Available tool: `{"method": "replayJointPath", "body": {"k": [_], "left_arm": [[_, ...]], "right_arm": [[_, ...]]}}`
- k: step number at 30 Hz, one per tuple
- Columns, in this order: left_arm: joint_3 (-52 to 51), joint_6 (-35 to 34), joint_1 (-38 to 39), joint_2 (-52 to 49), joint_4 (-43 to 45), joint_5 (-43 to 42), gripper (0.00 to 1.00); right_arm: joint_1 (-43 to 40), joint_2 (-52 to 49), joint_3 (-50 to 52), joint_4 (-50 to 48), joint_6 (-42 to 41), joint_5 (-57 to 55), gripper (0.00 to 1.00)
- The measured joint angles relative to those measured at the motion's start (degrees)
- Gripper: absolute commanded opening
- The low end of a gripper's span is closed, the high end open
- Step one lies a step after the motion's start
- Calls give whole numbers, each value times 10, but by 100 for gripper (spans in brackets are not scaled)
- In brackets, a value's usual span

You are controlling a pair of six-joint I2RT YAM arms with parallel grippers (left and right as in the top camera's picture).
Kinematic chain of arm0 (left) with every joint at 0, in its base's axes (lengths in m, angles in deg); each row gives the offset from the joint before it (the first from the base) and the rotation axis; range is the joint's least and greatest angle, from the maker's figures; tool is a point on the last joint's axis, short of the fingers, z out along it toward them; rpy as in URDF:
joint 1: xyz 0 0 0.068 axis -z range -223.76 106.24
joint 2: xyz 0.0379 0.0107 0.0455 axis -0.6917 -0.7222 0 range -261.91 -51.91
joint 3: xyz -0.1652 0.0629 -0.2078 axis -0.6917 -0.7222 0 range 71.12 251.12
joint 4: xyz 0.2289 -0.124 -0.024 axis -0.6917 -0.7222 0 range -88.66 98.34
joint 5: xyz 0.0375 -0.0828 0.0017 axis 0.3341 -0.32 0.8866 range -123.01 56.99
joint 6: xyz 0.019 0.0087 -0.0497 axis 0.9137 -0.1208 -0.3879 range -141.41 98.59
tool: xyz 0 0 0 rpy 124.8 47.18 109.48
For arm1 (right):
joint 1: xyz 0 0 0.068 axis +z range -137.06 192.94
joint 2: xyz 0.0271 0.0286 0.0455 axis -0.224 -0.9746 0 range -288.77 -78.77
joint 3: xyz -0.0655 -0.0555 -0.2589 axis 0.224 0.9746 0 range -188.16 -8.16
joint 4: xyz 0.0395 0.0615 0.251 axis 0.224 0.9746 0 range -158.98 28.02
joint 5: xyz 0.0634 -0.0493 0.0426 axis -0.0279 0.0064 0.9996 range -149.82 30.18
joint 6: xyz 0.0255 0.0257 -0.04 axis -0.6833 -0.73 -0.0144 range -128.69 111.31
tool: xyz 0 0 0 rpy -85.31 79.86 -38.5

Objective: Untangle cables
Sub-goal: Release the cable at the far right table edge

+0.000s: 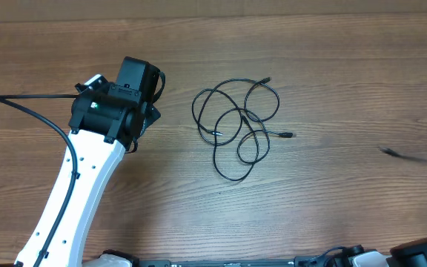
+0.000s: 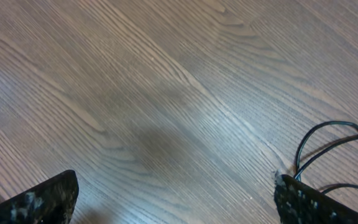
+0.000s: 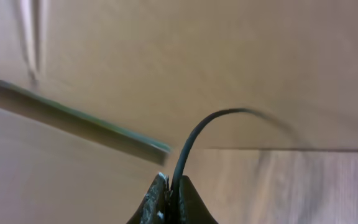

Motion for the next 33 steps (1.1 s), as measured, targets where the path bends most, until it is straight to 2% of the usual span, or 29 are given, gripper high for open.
{"method": "replayJointPath", "body": {"k": [4, 8, 10, 12, 13, 14, 16, 17, 18, 21, 33], "left_arm": [[0, 0, 0, 0, 0, 0, 100], [0, 0, 0, 0, 0, 0, 100], [0, 0, 0, 0, 0, 0, 100], [0, 0, 0, 0, 0, 0, 100], [0, 0, 0, 0, 0, 0, 100], [0, 0, 0, 0, 0, 0, 100], [0, 0, 0, 0, 0, 0, 100], [0, 0, 0, 0, 0, 0, 100], [0, 0, 0, 0, 0, 0, 100], [0, 0, 0, 0, 0, 0, 100], [0, 0, 0, 0, 0, 0, 100]], "right_arm": [[-21, 0, 0, -1, -22, 40, 4], [-15, 0, 0, 40, -11, 52, 4], [-5, 0, 0, 76, 3, 44, 9], [4, 0, 0, 108, 15, 31, 21], [11, 0, 0, 129, 17, 20, 34], [16, 0, 0, 145, 24, 9, 41], [26, 0, 0, 166, 36, -6, 49], [29, 0, 0, 171, 37, -12, 59], [35, 0, 0, 181, 44, -17, 79], [49, 0, 0, 194, 61, -29, 98], [178, 0, 3, 249, 120, -39, 100]]}}
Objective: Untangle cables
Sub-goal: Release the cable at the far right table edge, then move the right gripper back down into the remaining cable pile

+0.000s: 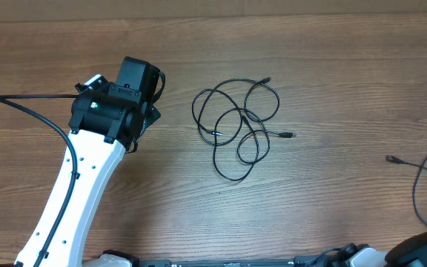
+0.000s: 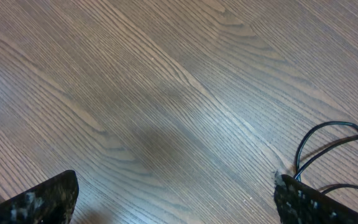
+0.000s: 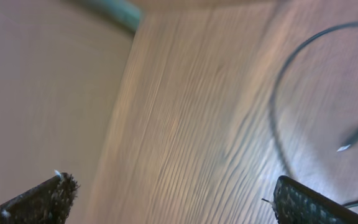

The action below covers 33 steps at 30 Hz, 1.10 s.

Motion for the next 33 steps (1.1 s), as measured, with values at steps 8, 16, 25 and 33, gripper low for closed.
{"method": "replayJointPath", "body": {"k": [8, 16, 25, 33], "left_arm": [[0, 0, 0, 0, 0, 0, 100], [0, 0, 0, 0, 0, 0, 100], [0, 0, 0, 0, 0, 0, 100], [0, 0, 0, 0, 0, 0, 100]], "right_arm": [[149, 0, 54, 3, 41, -2, 100], [331, -39, 93, -5, 46, -4, 100], [528, -112, 101, -52, 48, -3, 100], [657, -136, 101, -60, 85, 0, 98]]}}
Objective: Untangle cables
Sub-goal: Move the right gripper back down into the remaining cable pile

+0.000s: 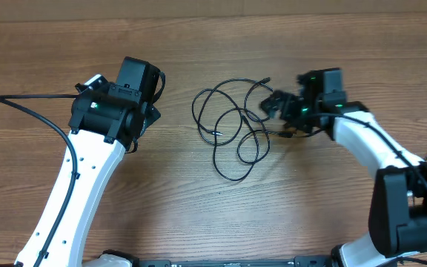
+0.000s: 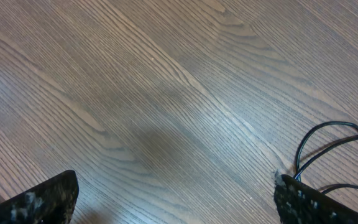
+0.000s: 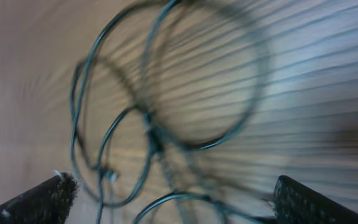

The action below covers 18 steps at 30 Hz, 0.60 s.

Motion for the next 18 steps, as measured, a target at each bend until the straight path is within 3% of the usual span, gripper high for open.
{"method": "replayJointPath", "body": {"k": [11, 18], "left_arm": [[0, 0, 0, 0, 0, 0, 100], [0, 0, 0, 0, 0, 0, 100]], "right_arm": [[111, 0, 0, 101, 152, 23, 98], [154, 0, 0, 135, 197, 23, 100]]}}
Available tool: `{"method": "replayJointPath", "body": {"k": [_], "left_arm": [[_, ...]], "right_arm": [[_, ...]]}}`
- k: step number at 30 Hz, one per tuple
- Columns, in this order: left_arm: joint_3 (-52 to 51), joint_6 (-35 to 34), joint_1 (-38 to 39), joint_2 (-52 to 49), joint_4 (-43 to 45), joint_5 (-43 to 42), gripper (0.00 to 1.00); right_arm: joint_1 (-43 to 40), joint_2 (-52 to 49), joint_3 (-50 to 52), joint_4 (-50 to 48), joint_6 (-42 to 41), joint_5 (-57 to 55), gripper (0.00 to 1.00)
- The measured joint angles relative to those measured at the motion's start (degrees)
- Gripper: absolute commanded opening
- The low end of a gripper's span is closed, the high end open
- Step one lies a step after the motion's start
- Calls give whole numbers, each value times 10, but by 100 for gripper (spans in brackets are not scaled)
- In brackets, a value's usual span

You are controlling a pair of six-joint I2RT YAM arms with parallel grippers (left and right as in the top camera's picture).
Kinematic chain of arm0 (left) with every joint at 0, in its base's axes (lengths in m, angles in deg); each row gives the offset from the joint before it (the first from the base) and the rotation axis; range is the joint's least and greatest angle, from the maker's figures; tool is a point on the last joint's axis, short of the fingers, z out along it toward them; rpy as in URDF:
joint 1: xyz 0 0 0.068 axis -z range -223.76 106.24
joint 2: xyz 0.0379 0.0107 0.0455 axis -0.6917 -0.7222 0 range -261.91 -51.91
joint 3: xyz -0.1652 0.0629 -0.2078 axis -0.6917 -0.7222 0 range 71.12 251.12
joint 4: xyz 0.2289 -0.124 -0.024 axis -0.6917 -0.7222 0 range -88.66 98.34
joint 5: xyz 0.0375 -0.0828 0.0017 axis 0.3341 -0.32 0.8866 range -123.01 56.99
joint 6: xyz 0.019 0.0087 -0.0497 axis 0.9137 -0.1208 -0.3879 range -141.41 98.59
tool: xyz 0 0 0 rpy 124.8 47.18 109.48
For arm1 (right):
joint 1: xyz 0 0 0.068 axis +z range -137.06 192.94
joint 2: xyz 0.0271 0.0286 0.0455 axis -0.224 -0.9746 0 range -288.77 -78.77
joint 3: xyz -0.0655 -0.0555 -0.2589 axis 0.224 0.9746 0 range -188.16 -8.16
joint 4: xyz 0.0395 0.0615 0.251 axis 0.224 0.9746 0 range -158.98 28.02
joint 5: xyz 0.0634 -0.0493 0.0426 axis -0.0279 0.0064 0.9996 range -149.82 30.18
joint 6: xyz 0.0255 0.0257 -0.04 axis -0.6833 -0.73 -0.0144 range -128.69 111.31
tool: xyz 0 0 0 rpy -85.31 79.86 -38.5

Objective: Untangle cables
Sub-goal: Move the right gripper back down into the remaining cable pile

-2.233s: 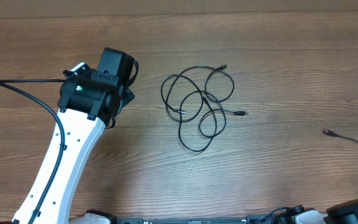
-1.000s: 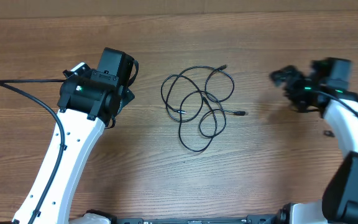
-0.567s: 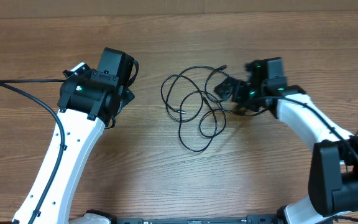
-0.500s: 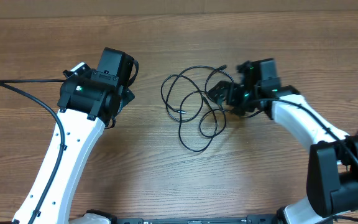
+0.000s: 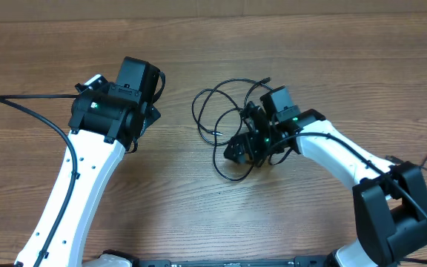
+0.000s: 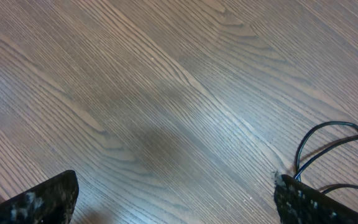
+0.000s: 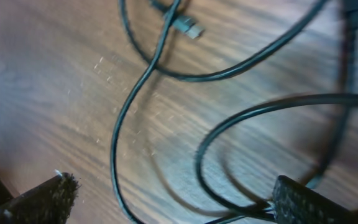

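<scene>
A thin black cable tangle point(image 5: 195, 107) lies in loops at the table's middle. My right gripper point(image 5: 245, 150) hovers low over its lower loops. In the right wrist view that gripper point(image 7: 176, 199) is open, with cable strands point(image 7: 124, 115) running between its spread fingers and nothing clamped. My left gripper point(image 5: 148, 117) sits apart to the left of the tangle. In the left wrist view it point(image 6: 173, 202) is open over bare wood, and only a cable loop point(image 6: 334, 124) shows at the right edge.
Another thin black cable curves in at the table's right edge. My left arm's own lead point(image 5: 21, 98) stretches toward the left edge. The wooden table point(image 5: 87, 44) fills the view.
My right gripper has moved from the tangle's right side to just above its lower middle loops, still open. The loops near it look slightly shifted. The left arm has not moved.
My right gripper was shut on a black cable far to the right, outside the overhead view. Then it was open and that cable lay at the table's right edge. Then it was at the tangle's right side, and now it is over the loops. The left arm stayed put.
</scene>
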Motion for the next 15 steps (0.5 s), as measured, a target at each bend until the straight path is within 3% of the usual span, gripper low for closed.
{"method": "replayJointPath", "body": {"k": [15], "left_arm": [[0, 0, 0, 0, 0, 0, 100]], "right_arm": [[51, 0, 0, 14, -10, 4, 100]]}}
